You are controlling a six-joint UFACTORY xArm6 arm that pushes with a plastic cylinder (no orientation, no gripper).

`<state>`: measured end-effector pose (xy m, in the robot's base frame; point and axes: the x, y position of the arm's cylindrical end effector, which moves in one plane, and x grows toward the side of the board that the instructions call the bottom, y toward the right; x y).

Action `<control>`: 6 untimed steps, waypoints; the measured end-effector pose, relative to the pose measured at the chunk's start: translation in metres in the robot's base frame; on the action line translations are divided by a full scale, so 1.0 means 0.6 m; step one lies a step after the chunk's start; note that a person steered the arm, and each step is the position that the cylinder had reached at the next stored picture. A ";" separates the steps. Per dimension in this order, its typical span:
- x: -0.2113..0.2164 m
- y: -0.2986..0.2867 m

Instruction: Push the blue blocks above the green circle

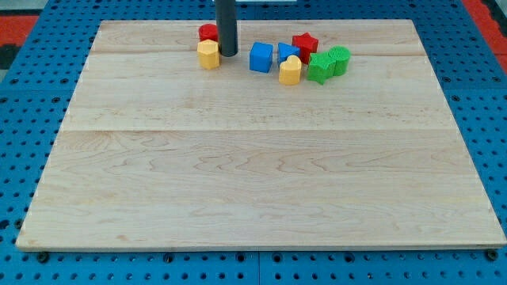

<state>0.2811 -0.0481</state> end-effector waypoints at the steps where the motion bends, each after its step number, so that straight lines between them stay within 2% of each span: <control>1: 0.008 0.127; 2: 0.016 0.197; 4: 0.037 0.238; 5: 0.021 0.260; 6: 0.051 0.158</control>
